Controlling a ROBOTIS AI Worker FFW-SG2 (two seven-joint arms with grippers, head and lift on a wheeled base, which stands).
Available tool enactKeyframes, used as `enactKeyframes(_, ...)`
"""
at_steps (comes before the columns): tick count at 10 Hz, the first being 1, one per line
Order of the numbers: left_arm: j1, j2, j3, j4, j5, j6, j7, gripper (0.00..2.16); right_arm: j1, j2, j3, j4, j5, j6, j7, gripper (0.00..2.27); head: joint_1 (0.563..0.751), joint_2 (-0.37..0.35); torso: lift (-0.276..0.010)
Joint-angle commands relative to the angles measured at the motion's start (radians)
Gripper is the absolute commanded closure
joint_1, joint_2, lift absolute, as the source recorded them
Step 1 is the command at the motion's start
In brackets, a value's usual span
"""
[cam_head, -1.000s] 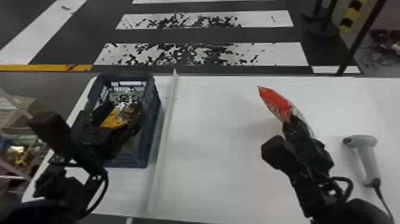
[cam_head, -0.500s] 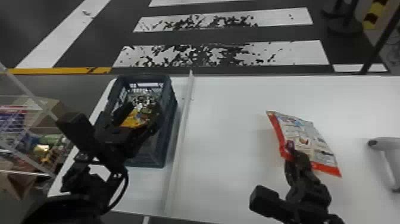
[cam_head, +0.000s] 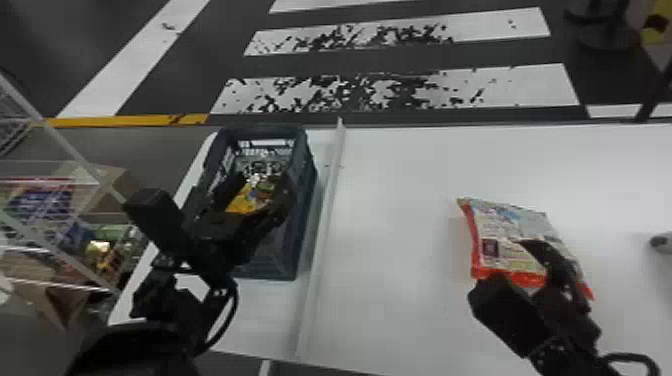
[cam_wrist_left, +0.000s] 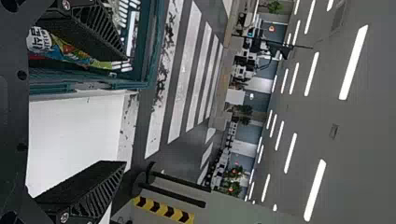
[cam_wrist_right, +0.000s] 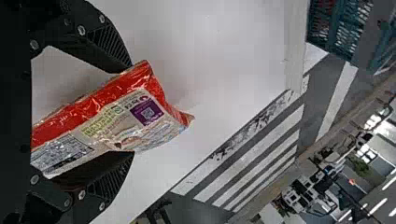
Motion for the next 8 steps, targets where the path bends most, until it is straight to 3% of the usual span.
enactKeyframes(1,-0.001,-0.003,0.001,0.003,0.002,0.0,-0.002,0.08,0.015,0.004,-0.075,-0.088,-0.149,0.001,0.02,0.07,0.695,0.227,-0.095)
enactKeyframes(6,-0.008,-0.003,0.012,0.016,0.006,0.0,-0.003,0.08,0.03,0.03,-0.276,-0.148,-0.541,0.019,0.193,0.1,0.695,0.236,-0.095)
enactKeyframes(7,-0.008,-0.003,0.01,0.015,0.006,0.0,-0.003,0.08,0.025,0.039,-0.305,-0.148,-0.597,0.016,0.196,0.32,0.695,0.243,-0.095)
enactKeyframes(8,-0.008,-0.003,0.01,0.016,0.005,0.0,-0.003,0.08,0.016,0.053,-0.337,-0.145,-0.634,0.016,0.216,0.98,0.695,0.243,-0.095)
